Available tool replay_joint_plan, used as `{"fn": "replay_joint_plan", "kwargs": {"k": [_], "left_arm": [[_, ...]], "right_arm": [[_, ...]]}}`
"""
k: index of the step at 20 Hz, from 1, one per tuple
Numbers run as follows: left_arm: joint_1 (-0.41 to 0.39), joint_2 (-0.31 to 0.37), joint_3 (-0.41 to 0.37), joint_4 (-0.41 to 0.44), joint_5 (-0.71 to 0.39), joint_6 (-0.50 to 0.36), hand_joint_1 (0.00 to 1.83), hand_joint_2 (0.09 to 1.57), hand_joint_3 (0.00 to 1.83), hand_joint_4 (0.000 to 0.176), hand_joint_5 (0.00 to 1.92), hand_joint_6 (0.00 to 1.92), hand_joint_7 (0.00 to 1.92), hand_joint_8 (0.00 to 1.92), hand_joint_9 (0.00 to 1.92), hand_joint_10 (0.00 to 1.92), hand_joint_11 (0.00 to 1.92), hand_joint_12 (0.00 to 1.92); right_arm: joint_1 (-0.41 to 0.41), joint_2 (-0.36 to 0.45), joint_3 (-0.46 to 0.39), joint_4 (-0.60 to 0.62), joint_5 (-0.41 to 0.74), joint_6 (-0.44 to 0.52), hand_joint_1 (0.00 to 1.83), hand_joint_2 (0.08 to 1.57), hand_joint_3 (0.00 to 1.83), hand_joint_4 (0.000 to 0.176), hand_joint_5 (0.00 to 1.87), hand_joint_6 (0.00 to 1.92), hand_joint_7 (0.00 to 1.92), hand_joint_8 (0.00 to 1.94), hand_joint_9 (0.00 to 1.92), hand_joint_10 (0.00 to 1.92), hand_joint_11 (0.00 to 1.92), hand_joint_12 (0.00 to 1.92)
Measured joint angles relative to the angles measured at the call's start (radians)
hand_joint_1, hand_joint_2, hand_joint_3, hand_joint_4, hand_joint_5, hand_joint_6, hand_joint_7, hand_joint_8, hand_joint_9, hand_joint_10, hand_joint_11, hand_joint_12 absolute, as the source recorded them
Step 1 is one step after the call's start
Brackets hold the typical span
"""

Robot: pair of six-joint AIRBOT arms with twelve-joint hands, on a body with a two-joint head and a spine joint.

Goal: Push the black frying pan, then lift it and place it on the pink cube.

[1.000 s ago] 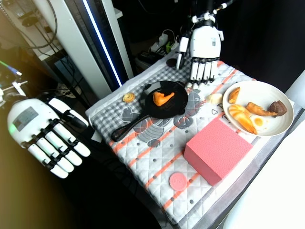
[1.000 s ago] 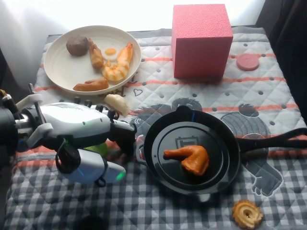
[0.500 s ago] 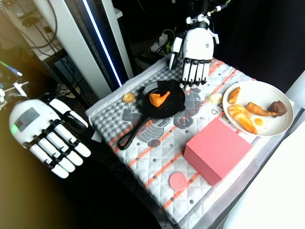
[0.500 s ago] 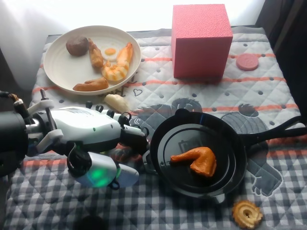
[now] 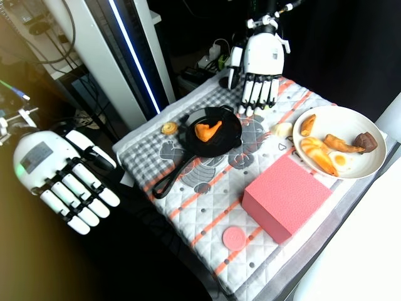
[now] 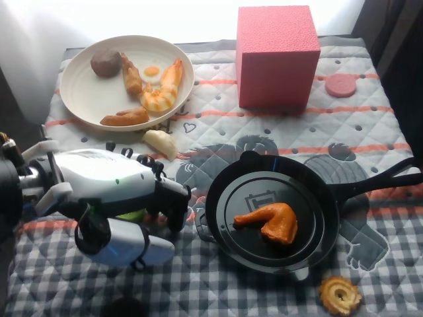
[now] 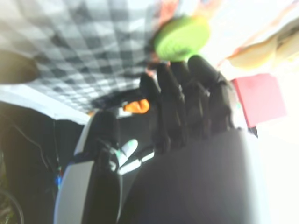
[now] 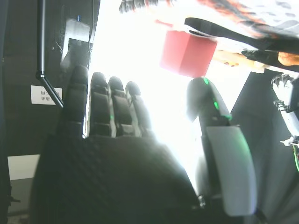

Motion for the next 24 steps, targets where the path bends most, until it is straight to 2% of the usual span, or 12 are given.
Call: {"fn": "replay_joint_plan", "kwargs": {"k": [2,3,5,6,7,8,9,11,13,19,21,24], "left_arm": [[0.005,0.006,-0.016,0.0,-0.016,-0.002,0.43,1.34,0.0,0.0,0.37,0.96,0.53,0.55,0.28,1.0,0.02,1.67],[0.012,0.007,-0.025,0.0,-0.029,-0.005,0.34,1.37,0.0,0.0,0.4,0.95,0.51,0.58,0.27,0.97,0.0,1.63],[0.014,0.007,-0.032,0.007,-0.045,-0.01,0.34,1.37,0.0,0.0,0.45,0.81,0.53,0.52,0.26,0.94,0.0,1.59],[0.006,0.0,-0.008,0.214,-0.083,-0.253,0.31,1.38,0.0,0.0,0.42,0.89,0.53,0.55,0.26,0.96,0.0,1.62],[0.002,-0.004,0.001,0.268,-0.09,-0.32,0.31,1.38,0.0,0.0,0.42,0.89,0.53,0.55,0.26,0.96,0.0,1.62],[-0.013,-0.031,0.041,0.448,-0.113,-0.541,0.25,1.38,0.0,0.0,0.41,0.55,0.52,0.33,0.21,0.74,0.0,1.47],[-0.024,-0.048,0.064,0.553,-0.124,-0.672,0.23,1.38,0.0,0.0,0.44,0.41,0.53,0.22,0.2,0.7,0.0,1.42],[-0.029,-0.064,0.073,0.601,-0.137,-0.702,0.3,1.39,0.0,0.0,0.48,0.26,0.54,0.11,0.22,0.59,0.0,1.34],[-0.04,-0.077,0.073,0.643,-0.148,-0.703,0.21,1.41,0.0,0.0,0.47,0.14,0.48,0.01,0.12,0.61,0.0,1.27],[-0.065,-0.12,0.085,0.661,-0.164,-0.705,0.11,1.44,0.0,0.0,0.47,0.17,0.48,0.02,0.07,0.69,0.0,1.36],[-0.074,-0.137,0.092,0.67,-0.173,-0.704,0.02,1.45,0.0,0.0,0.44,0.17,0.46,0.01,0.07,0.64,0.0,1.28],[-0.077,-0.166,0.104,0.677,-0.188,-0.705,0.11,1.44,0.0,0.0,0.49,0.16,0.48,0.01,0.13,0.58,0.0,1.24]], "right_arm": [[0.0,0.0,0.0,0.005,-0.001,0.004,0.41,1.33,0.0,0.0,0.0,0.0,0.0,0.0,0.03,0.0,0.0,0.18],[0.0,0.0,0.0,0.004,0.0,0.005,0.43,1.35,0.0,0.0,0.0,0.0,0.0,0.0,0.0,0.0,0.0,0.02],[0.0,0.0,0.0,0.005,0.0,0.006,0.45,1.36,0.0,0.0,0.0,0.0,0.0,0.0,0.0,0.0,0.0,0.0],[0.0,0.0,0.0,0.006,0.0,0.007,0.46,1.35,0.0,0.0,0.0,0.0,0.0,0.0,0.0,0.0,0.0,0.0],[0.0,0.0,0.0,0.008,0.0,0.007,0.46,1.35,0.0,0.0,0.0,0.0,0.0,0.0,0.0,0.0,0.0,0.0],[0.0,0.0,-0.004,0.017,0.001,0.008,0.46,1.34,0.0,0.0,0.0,0.0,0.0,0.0,0.0,0.0,0.0,0.0],[0.0,-0.004,-0.004,0.015,0.009,0.009,0.44,1.35,0.0,0.0,0.0,0.0,0.0,0.0,0.0,0.0,0.0,0.0],[0.0,-0.008,-0.004,0.013,0.01,0.009,0.43,1.34,0.0,0.0,0.0,0.0,0.0,0.0,0.01,0.0,0.0,0.0],[0.0,-0.008,-0.004,0.017,0.014,0.008,0.43,1.33,0.0,0.0,0.0,0.0,0.0,0.0,0.02,0.01,0.01,0.01],[0.0,-0.01,-0.004,0.019,0.015,0.009,0.44,1.34,0.0,0.0,0.0,0.0,0.0,0.0,0.03,0.01,0.01,0.02],[0.0,-0.01,-0.004,0.018,0.016,0.009,0.44,1.34,0.0,0.0,0.0,0.0,0.0,0.0,0.03,0.01,0.01,0.02],[0.0,-0.01,-0.004,0.017,0.015,0.009,0.42,1.32,0.0,0.0,0.0,0.0,0.0,0.0,0.02,0.0,0.0,0.09]]}}
